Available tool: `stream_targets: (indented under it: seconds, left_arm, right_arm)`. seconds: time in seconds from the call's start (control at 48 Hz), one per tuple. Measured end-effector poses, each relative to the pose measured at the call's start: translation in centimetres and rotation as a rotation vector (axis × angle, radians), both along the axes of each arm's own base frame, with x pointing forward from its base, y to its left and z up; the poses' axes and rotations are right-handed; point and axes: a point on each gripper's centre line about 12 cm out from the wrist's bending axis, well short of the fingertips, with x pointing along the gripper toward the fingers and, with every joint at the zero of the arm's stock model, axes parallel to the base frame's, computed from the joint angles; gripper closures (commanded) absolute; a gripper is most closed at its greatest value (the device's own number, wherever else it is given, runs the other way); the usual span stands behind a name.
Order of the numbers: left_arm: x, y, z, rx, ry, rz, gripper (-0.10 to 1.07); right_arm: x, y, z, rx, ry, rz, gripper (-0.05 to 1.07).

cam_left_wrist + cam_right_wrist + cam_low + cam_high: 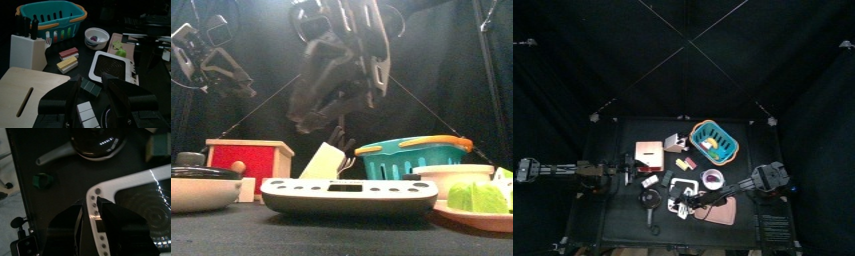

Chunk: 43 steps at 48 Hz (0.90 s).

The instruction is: Grab seaweed

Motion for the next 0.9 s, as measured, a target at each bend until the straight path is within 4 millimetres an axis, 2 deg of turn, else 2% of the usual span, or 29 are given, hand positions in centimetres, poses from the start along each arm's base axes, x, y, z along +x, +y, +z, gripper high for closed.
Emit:
stream_targets:
  seconds: [0.208, 0.396, 0.5, 0.896]
  left_arm:
    - [-0.6, -0.1, -1.6, 0.000, 0.025, -0.010, 0.20]
    - [-0.7, -0.1, -1.8, -0.001, 0.027, -0.009, 0.20]
    - [-0.7, -0.1, -1.8, -0.002, 0.027, -0.009, 0.20]
    - [-1.0, -0.2, -2.4, -0.011, 0.037, -0.009, 0.19]
  right_arm:
    - [3.1, 2.4, -0.5, -0.032, -0.020, 0.035, 0.35]
    - [5.4, 4.2, -2.8, -0.047, -0.012, 0.055, 0.34]
    - [6.0, 5.0, -3.5, -0.054, -0.009, 0.065, 0.34]
    - [7.4, 6.4, -3.1, -0.029, -0.023, 0.059, 0.34]
